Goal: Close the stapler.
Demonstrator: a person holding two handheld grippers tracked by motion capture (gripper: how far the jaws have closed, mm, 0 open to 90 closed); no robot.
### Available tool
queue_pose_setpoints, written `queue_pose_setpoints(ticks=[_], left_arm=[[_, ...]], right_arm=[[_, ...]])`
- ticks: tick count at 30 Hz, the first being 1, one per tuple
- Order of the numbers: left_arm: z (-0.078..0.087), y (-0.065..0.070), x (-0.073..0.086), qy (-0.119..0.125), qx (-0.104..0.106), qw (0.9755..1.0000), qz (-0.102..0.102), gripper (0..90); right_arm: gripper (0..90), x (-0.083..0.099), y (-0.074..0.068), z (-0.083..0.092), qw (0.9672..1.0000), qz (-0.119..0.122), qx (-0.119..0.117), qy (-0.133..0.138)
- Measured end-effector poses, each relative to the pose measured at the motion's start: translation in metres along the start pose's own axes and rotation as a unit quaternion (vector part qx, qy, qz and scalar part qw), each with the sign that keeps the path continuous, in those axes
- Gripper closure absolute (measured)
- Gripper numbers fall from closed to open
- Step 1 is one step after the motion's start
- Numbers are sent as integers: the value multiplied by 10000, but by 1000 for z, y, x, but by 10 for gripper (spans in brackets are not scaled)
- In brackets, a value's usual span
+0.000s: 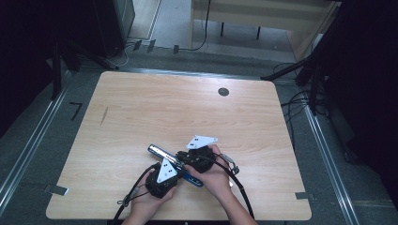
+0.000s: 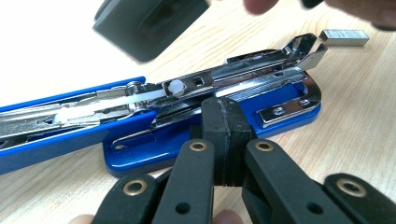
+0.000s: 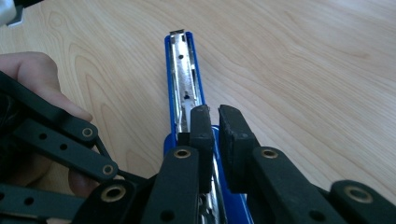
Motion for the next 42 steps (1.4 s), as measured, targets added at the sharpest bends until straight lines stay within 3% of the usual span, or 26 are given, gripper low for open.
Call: queue_pose_setpoints(ticks=[16, 18, 42], left_arm=[[0, 0, 0, -6, -15, 10000, -13, 900], [0, 0, 0, -9, -23, 10000, -27, 900], [0, 0, 0, -23, -23, 10000, -30, 900]], right_arm=[[793, 23, 36, 37, 9986, -387, 302, 194], [787, 27, 39, 41, 9980, -520, 295, 199], [776, 69, 72, 72, 9941, -818, 708, 103]])
Point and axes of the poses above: each handheld gripper's, and its own axes: z roughly backward along the jaws, x roughly out of its underside, y roughly to its right, the point moved 6 cm from there along -z, roughly forward along the jaws, and after that the axes turned 14 degrees about x, right-handed, at the moved point
